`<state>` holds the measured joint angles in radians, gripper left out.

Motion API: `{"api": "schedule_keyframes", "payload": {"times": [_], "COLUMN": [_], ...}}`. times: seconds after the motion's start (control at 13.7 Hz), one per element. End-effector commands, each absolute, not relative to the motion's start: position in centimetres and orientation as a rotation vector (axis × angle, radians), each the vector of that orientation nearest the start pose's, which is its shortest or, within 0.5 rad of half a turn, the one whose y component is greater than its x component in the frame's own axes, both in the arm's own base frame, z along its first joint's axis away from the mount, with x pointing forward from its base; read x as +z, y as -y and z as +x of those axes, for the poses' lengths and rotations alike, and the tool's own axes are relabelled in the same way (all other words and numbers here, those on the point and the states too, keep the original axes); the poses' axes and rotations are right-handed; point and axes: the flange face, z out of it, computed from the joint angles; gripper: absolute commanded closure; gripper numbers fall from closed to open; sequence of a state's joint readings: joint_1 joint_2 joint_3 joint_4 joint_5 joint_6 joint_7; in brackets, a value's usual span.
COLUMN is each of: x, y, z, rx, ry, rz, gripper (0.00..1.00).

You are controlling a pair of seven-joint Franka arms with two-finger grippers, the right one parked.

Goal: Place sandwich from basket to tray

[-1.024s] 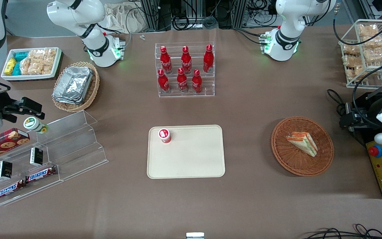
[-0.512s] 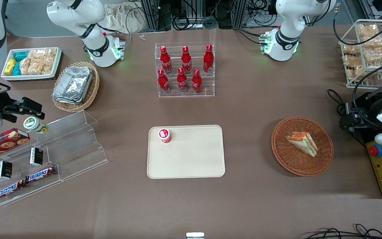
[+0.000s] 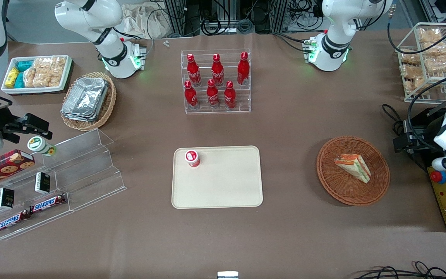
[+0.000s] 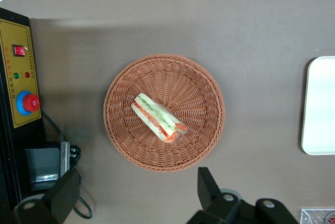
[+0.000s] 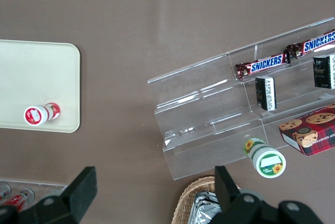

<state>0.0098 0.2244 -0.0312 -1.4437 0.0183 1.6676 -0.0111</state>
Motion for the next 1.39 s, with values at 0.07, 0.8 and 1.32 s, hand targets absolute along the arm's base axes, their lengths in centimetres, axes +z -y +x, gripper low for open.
{"api": "schedule_keyframes", "payload": {"times": [0.07,0.8,1.32], "x": [55.8,53.6,51.4], "y": [0.8,0.2,0.1], "z": [61.0,58.7,59.2], "rx": [0.001,-0.068,-0.011], "ry": [0.008,0.057,0.367], "rz": [-3.11,-3.112,-3.092], "gripper": [0.0,0.0,0.0]}}
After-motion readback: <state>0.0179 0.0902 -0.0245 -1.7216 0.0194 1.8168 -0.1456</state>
